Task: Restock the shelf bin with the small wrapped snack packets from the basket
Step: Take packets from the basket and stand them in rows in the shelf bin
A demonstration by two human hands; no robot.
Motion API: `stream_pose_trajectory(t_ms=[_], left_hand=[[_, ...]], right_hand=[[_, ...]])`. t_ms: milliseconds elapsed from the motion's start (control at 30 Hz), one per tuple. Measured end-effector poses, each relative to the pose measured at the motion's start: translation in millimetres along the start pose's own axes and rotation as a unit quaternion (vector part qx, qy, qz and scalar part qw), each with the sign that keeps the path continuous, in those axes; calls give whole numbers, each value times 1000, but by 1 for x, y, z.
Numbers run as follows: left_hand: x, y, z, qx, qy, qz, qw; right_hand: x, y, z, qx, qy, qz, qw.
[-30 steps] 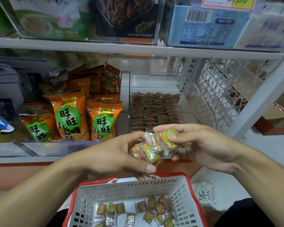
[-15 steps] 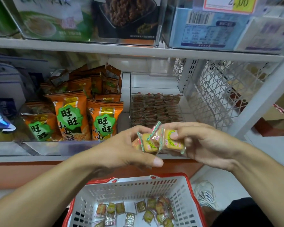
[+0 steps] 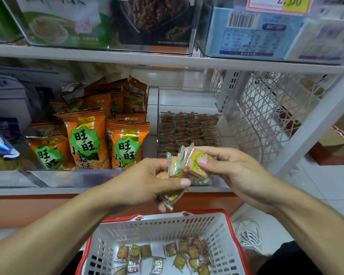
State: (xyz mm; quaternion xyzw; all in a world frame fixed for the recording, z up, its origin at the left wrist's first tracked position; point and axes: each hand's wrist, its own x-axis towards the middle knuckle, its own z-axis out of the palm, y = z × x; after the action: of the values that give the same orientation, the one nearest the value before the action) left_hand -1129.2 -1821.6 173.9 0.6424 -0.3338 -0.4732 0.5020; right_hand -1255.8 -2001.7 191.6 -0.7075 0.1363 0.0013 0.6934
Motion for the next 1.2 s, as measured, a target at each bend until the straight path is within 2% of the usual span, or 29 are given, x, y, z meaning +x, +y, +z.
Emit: stream_pose_trajectory(t_ms=[133,233,300,500,600,700,800,867,1067,1200], left_hand=[[-1,0,-5,22,-46,-22,998],[0,-3,-2,45,-67,-44,996],[0,-5,-1,44,-60,-41,996],[-4,-3,-7,50,-50,-47,996],[-4,-2,-4,31,-51,-39,997],[-1,-1,5,-30,-23,-31,999],[5,-3,16,-58,40,-24,997],[8,-6,23,-63,75,-4,995],[12,-7,21,-43,139,32,989],[10,-7,14,62,121,33,990]], right_hand=[[0,2,2,-22,8,-13,1000],[0,5,6,-23,-18,0,1000],[-1,6,10,10,-38,21,999],[-2,6,-2,48,-36,114,992],[-2,0,-7,86,-62,108,988],[2,0,-5,124,-32,62,990],[7,7,6,136,69,-5,988],[9,13,15,137,96,-26,986],[9,7,17,93,43,-10,995],[6,0,-5,18,-12,25,999]])
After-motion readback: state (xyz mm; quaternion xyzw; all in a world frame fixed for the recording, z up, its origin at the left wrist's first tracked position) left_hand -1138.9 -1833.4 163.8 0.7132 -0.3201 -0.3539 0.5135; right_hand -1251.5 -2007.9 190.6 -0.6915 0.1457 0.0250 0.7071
